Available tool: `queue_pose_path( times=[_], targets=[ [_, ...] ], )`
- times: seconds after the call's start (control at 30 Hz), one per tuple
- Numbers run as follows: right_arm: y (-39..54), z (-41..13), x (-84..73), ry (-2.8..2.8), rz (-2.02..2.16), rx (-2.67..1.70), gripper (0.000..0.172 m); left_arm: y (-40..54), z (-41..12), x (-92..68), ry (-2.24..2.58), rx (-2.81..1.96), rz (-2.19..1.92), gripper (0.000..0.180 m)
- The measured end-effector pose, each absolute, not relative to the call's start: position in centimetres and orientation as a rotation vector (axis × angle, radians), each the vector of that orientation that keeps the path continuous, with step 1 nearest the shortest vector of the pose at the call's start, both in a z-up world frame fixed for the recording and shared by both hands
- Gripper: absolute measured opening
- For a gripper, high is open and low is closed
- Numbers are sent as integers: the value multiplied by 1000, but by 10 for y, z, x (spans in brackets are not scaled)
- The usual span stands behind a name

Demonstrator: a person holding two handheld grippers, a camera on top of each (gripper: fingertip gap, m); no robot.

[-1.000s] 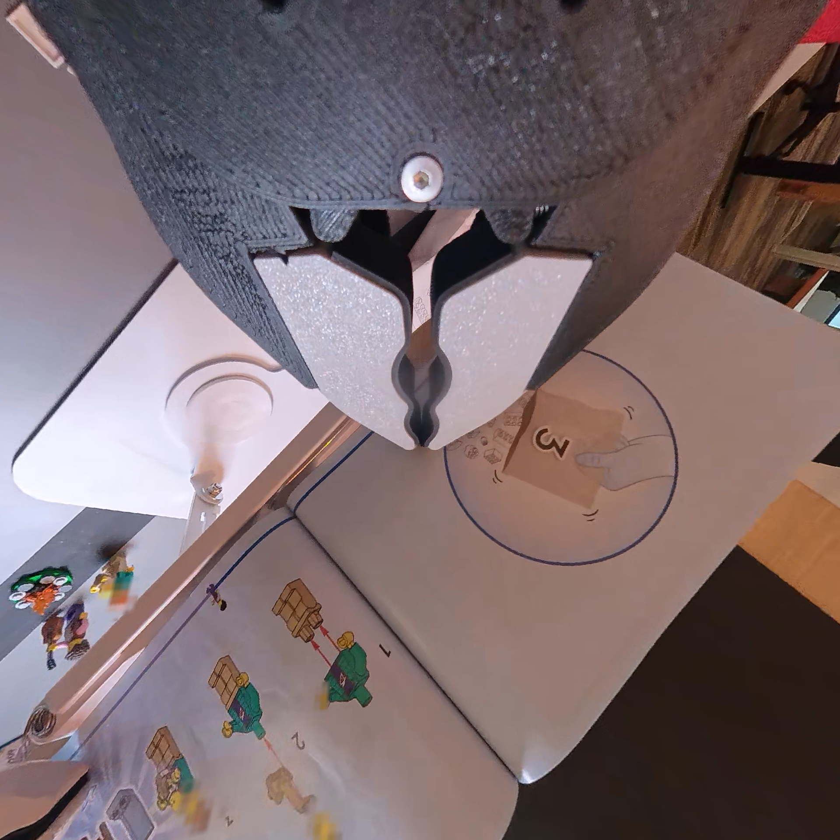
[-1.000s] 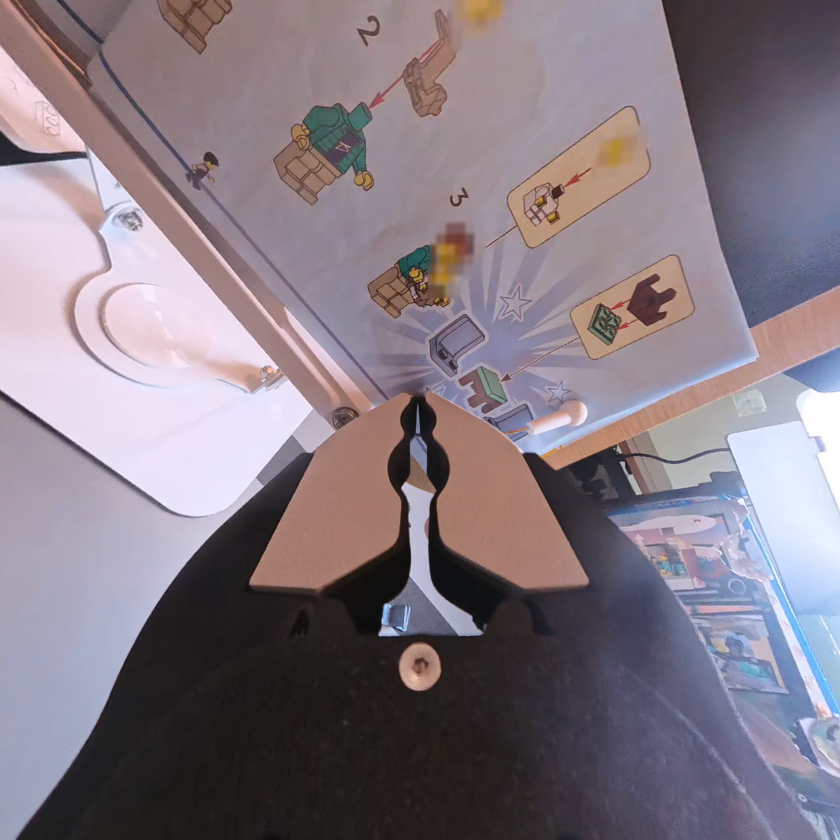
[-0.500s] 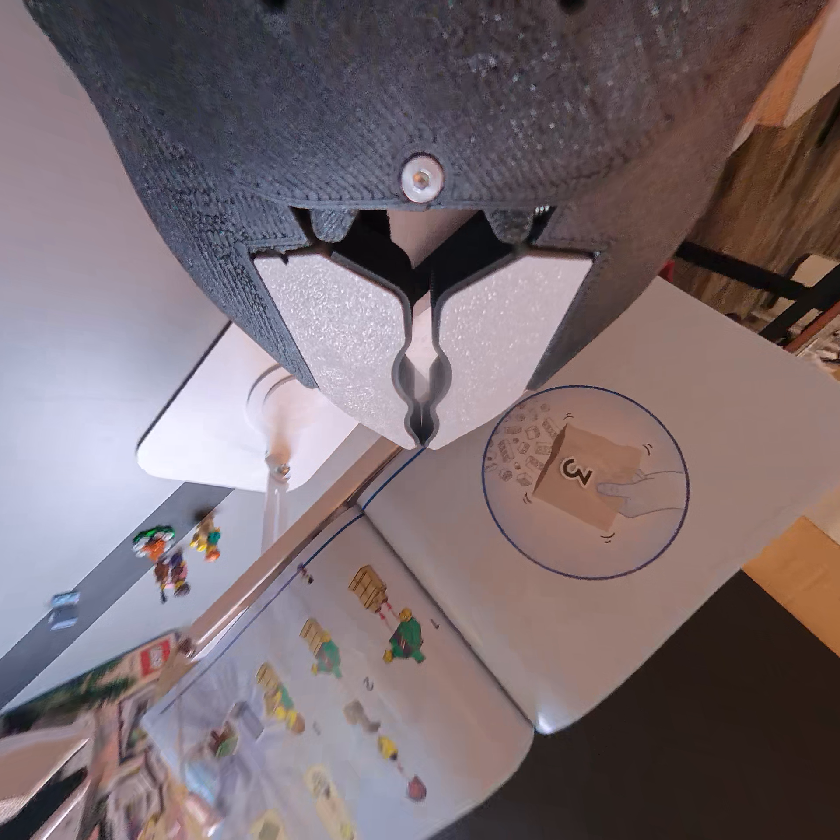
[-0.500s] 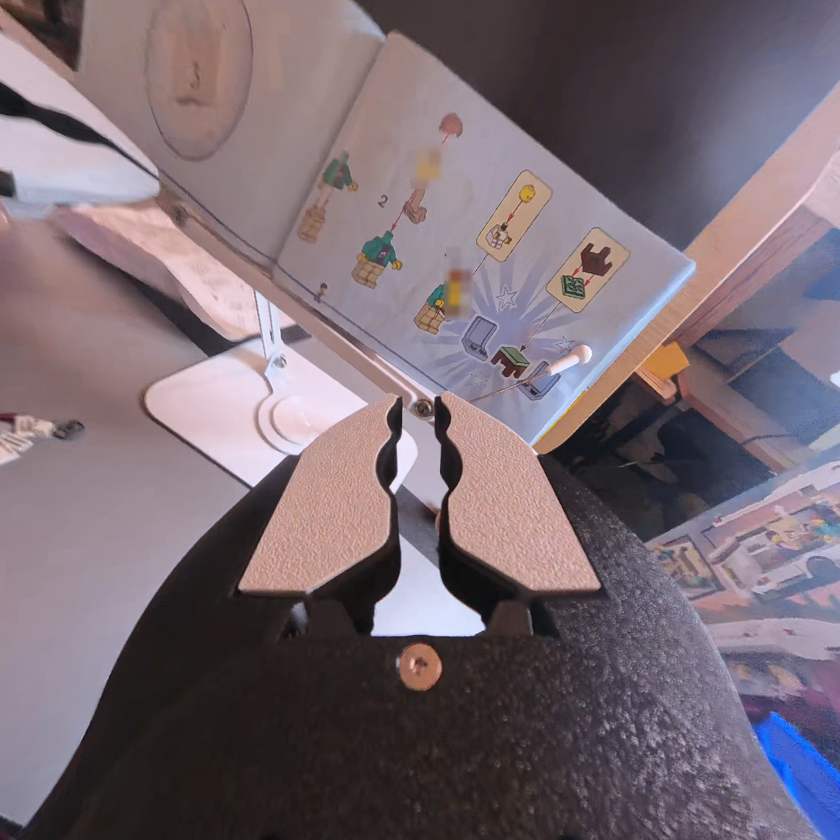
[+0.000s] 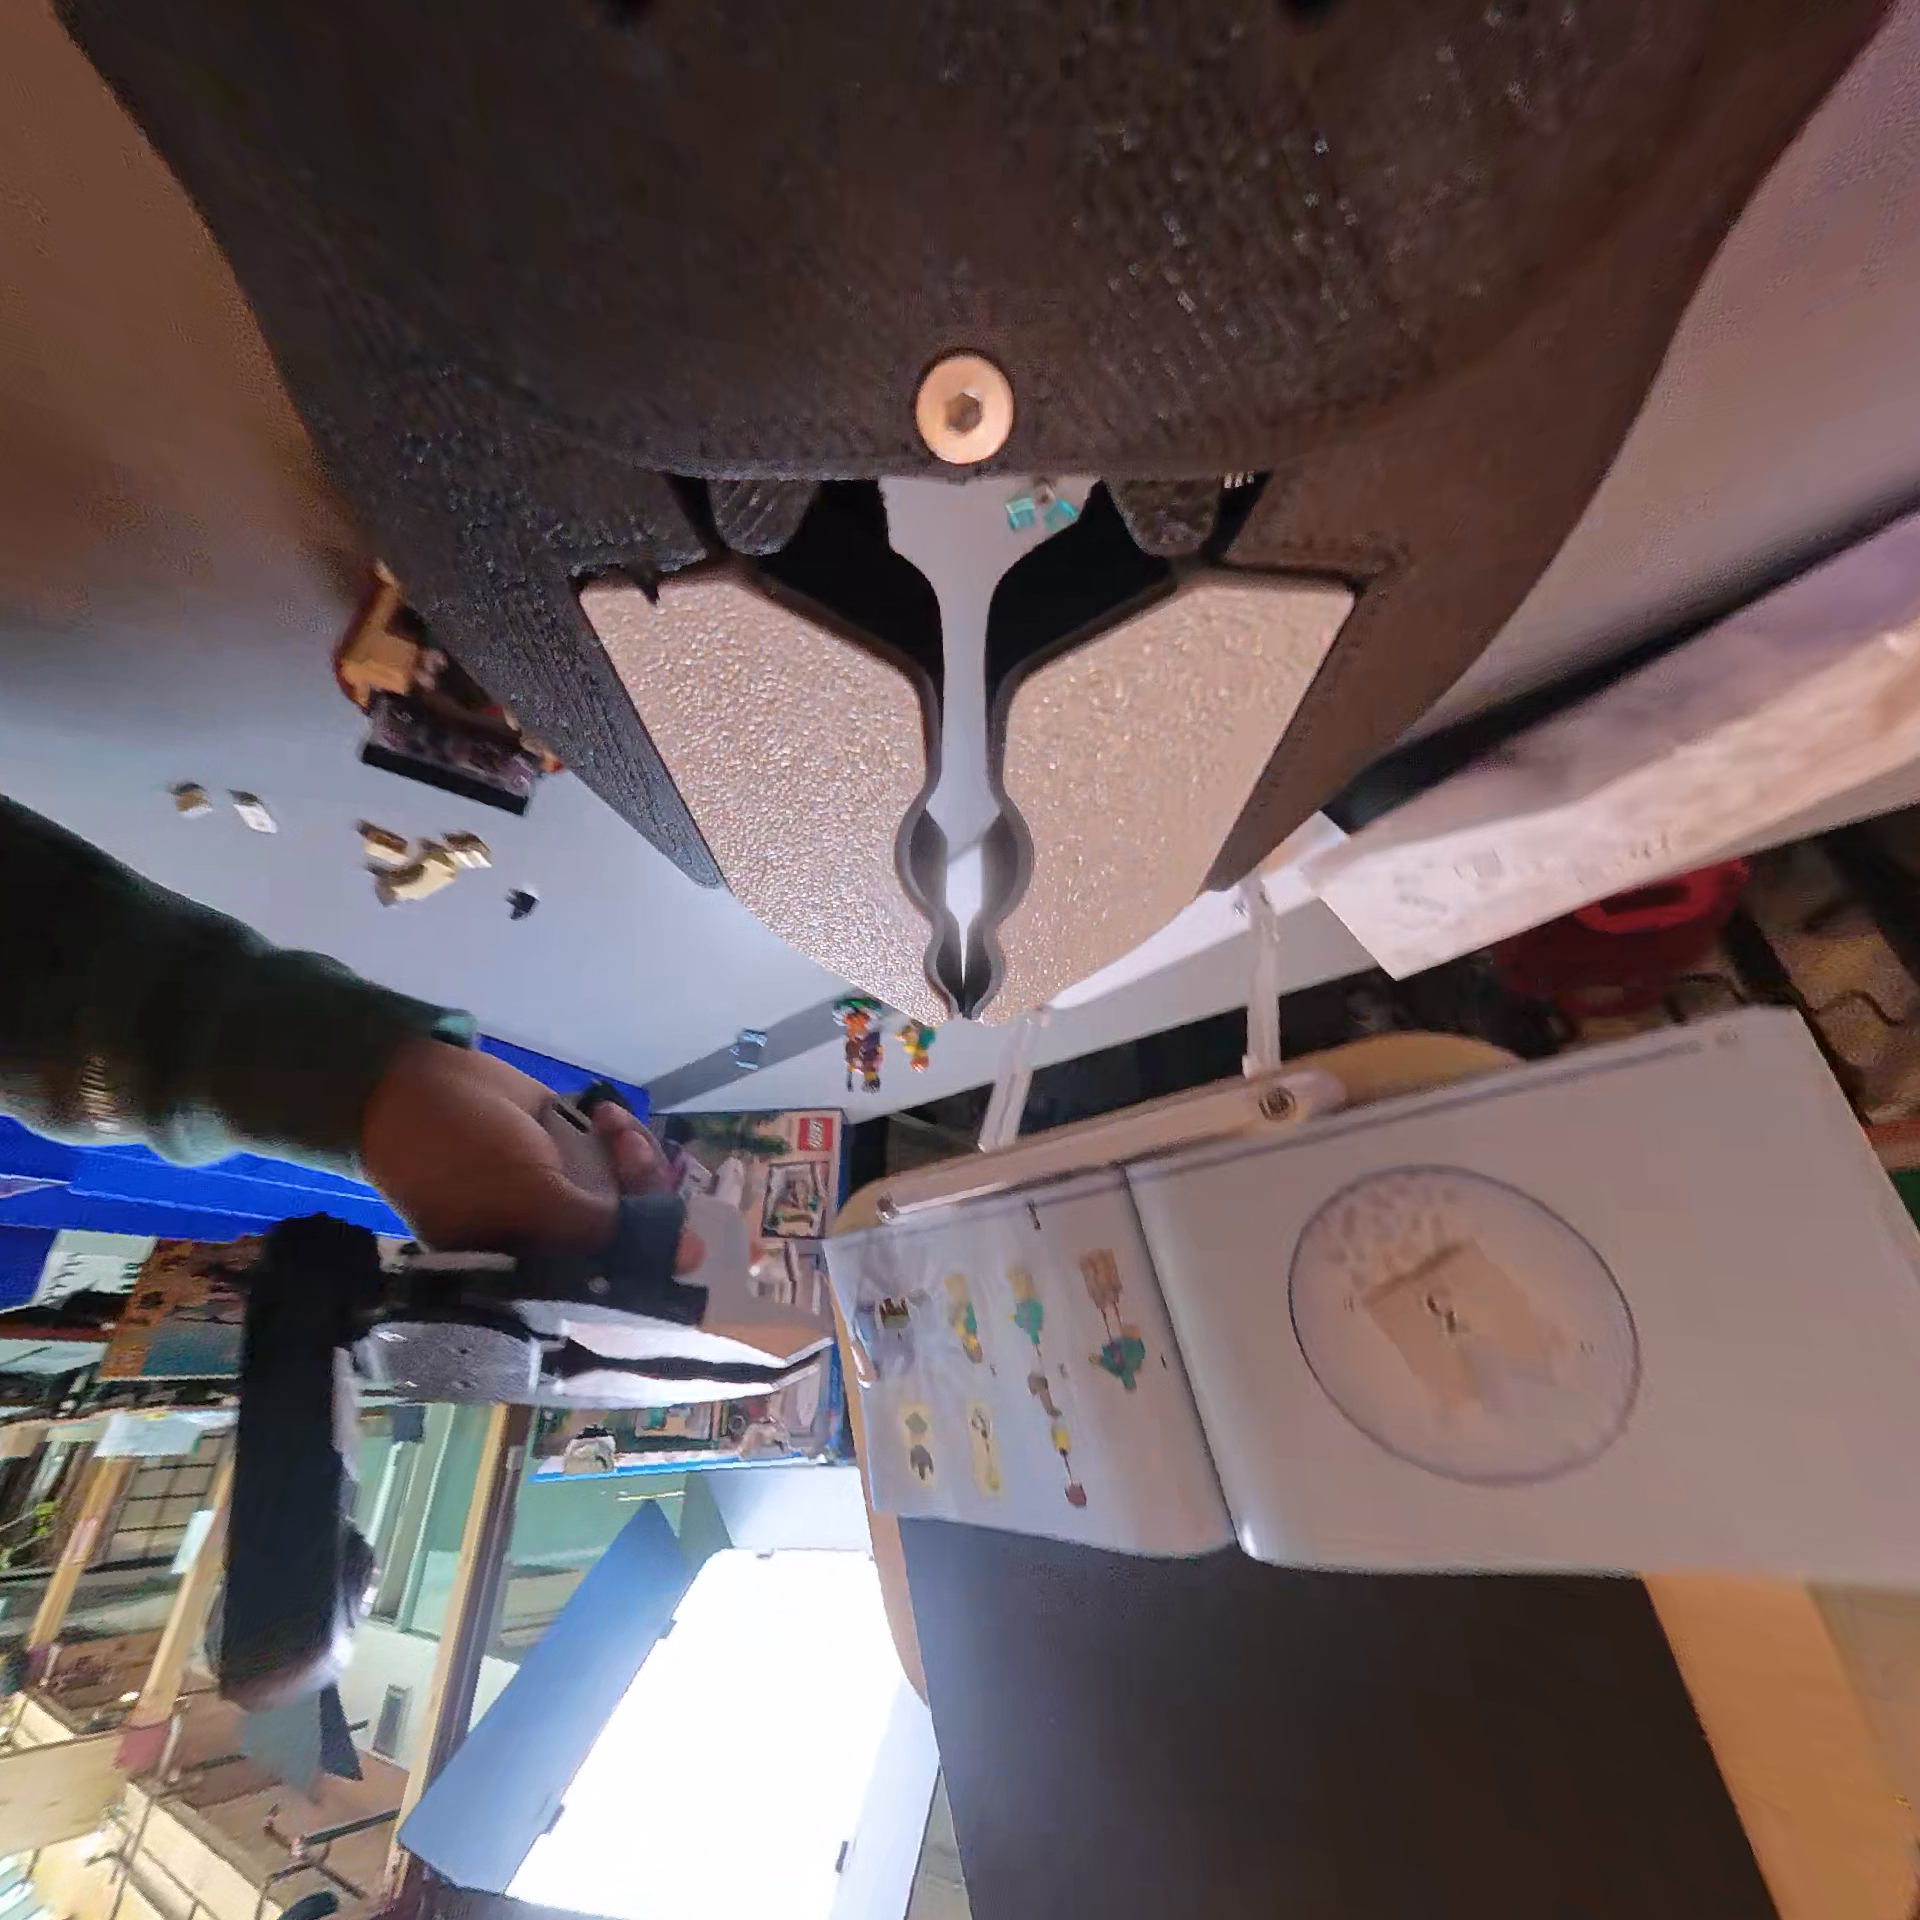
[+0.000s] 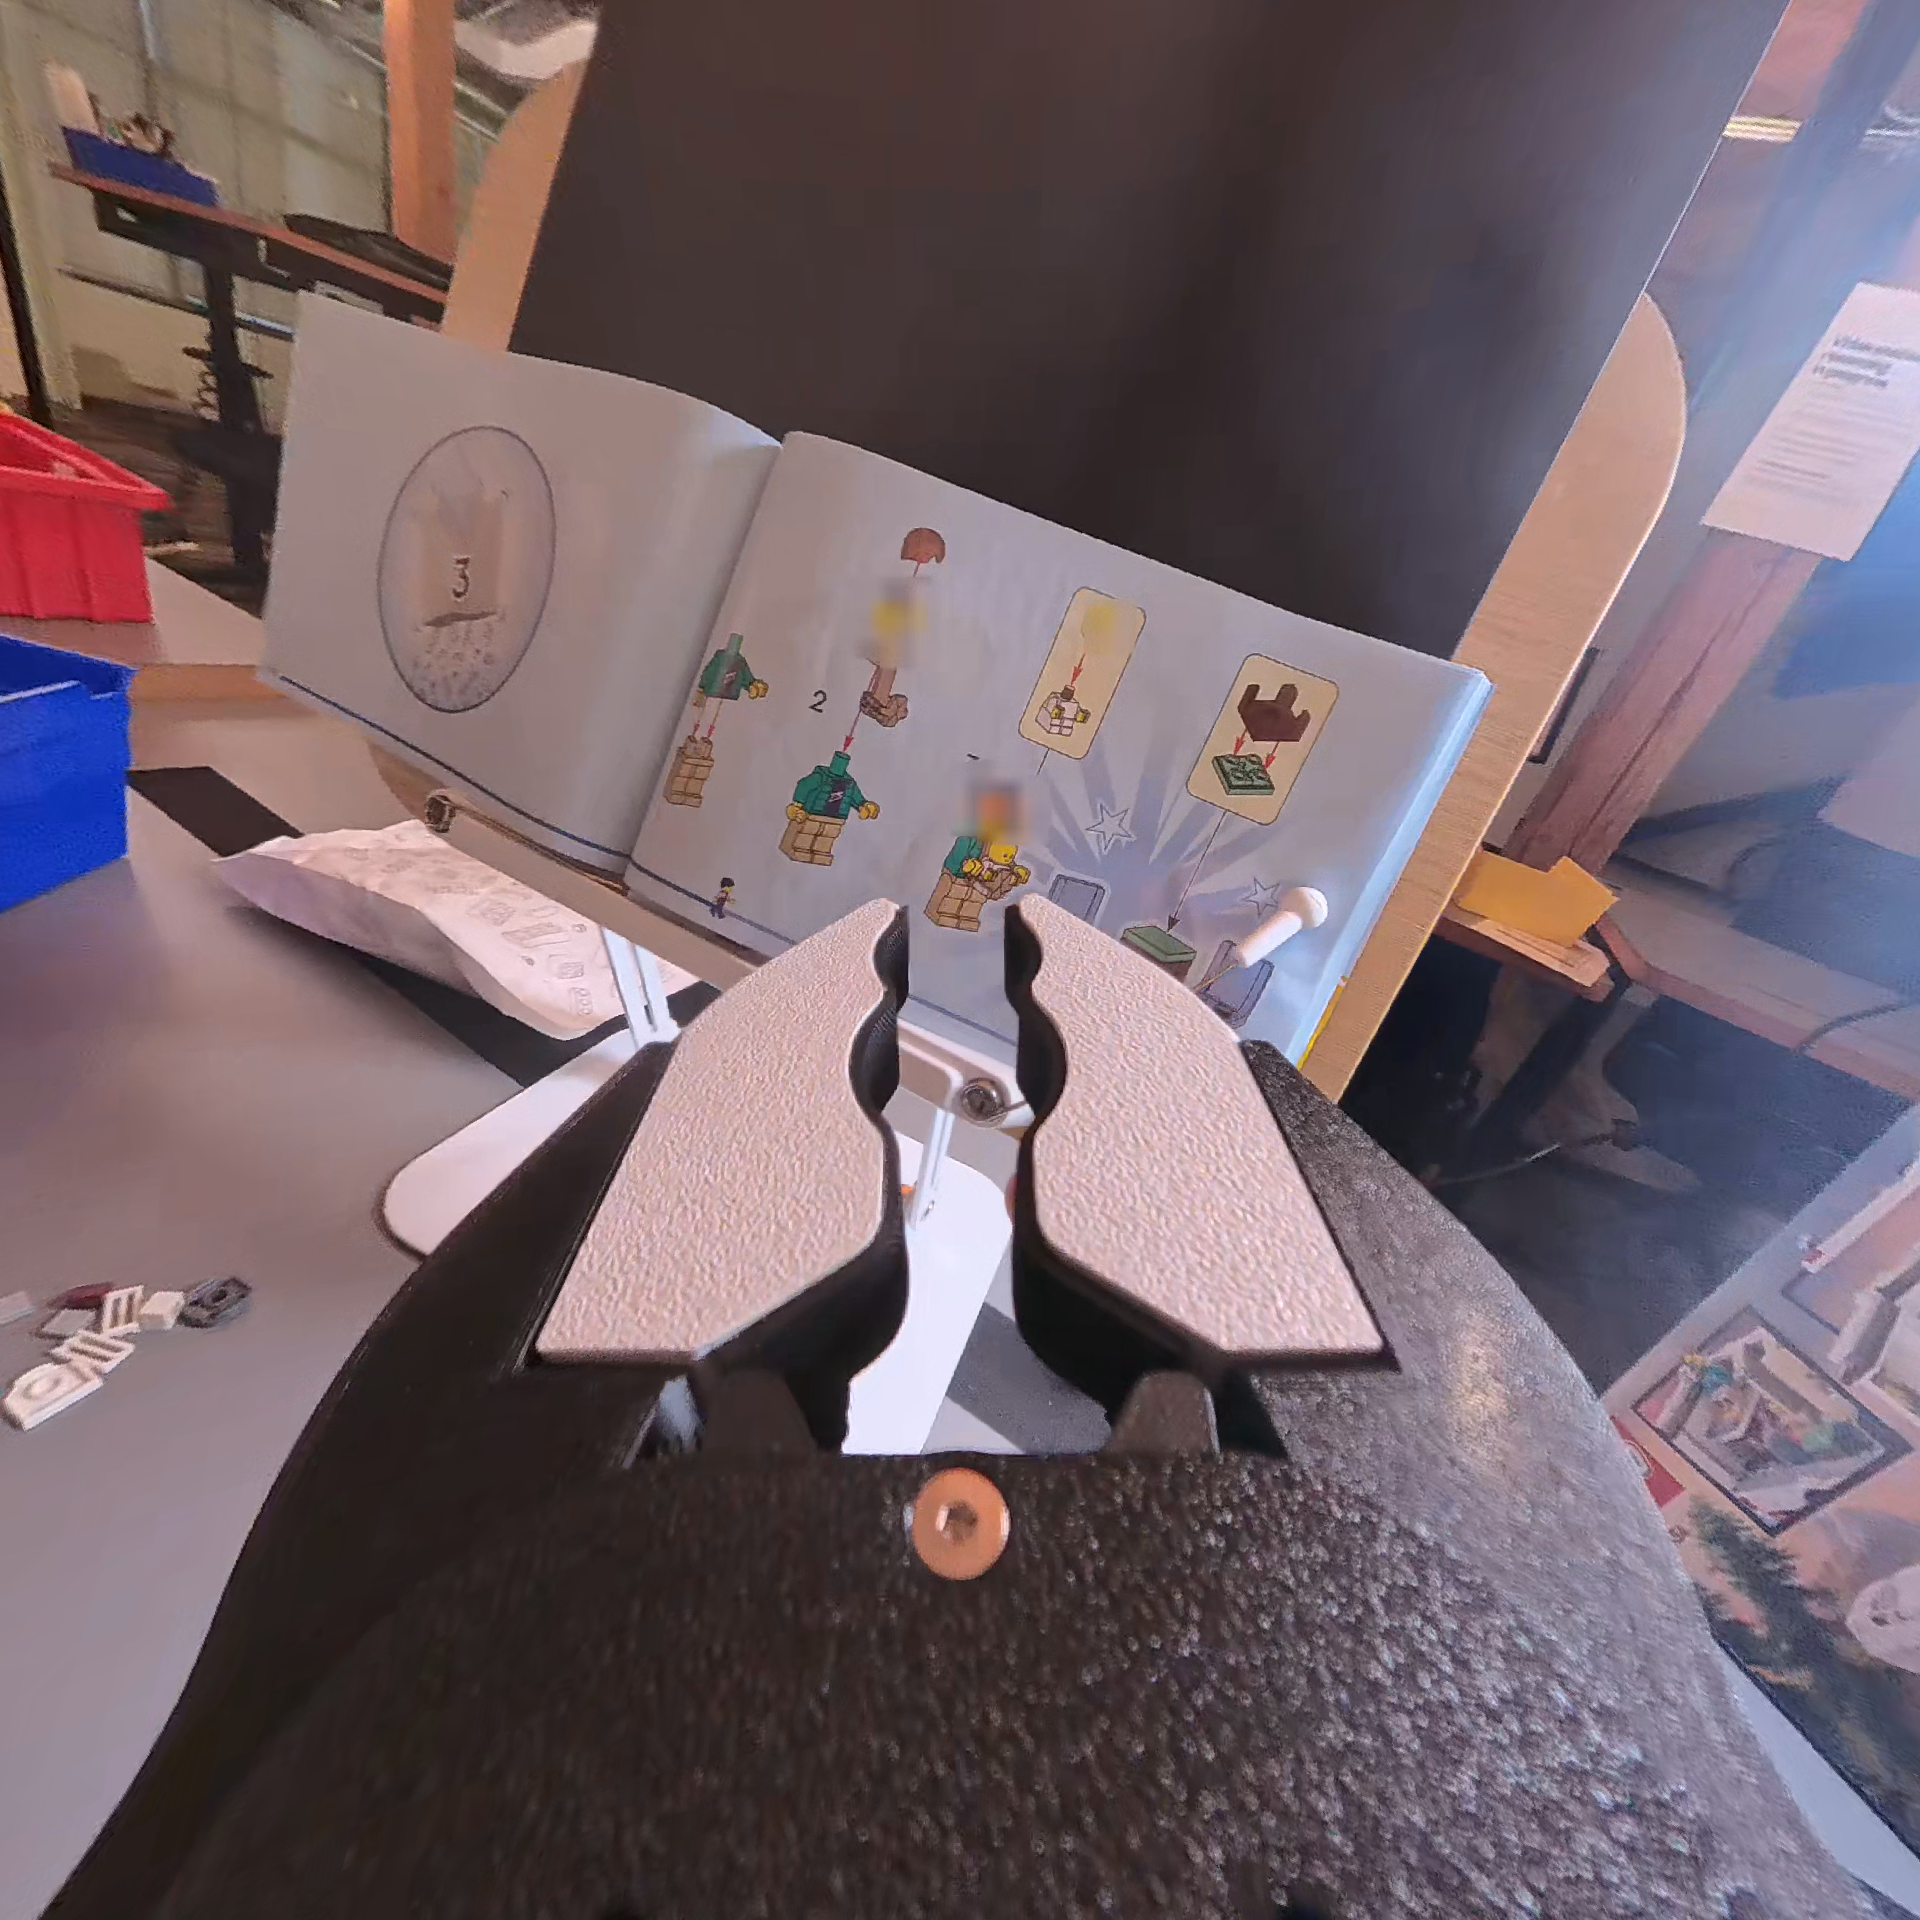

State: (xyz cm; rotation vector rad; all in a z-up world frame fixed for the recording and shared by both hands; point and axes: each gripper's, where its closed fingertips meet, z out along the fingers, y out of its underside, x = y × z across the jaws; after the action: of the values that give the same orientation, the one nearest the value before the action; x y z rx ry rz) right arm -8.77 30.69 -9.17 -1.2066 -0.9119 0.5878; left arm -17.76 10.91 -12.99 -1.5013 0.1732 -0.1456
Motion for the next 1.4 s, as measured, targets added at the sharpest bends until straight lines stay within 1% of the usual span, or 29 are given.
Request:
queue_pose_path(
  times=[0.03,0.07,0.13,0.23,0.37,0.53,0.7,1.0,1.23,1.4],
  targets=[
    [311,-92,-89,-905,578,-1209,18,100,-138,-175,161,-1514,-200,16],
    [315,-93,-91,-899,570,-1213,19,92,-148,-174,134,-1540,-266,25],
    [321,-99,-92,-893,567,-1236,21,78,-161,-174,66,-1560,-376,35],
    [328,-112,-90,-880,570,-1283,23,69,-173,-180,59,-1584,-343,45],
    [330,-126,-83,-883,540,-1312,27,67,-171,-190,108,-1573,-198,46],
    [329,-116,-74,-862,526,-1300,32,67,-173,-193,157,-1575,-75,44],
    [329,-106,-80,-861,531,-1288,33,69,-178,-191,173,-1586,-58,44],
    [329,-118,-95,-859,556,-1313,32,70,-181,-188,201,-1590,-47,43],
    [330,-105,-95,-831,563,-1292,31,69,-181,-193,198,-1587,-60,41],
    [329,-115,-94,-842,551,-1310,31,69,-179,-193,204,-1587,-72,39]
  ],
)
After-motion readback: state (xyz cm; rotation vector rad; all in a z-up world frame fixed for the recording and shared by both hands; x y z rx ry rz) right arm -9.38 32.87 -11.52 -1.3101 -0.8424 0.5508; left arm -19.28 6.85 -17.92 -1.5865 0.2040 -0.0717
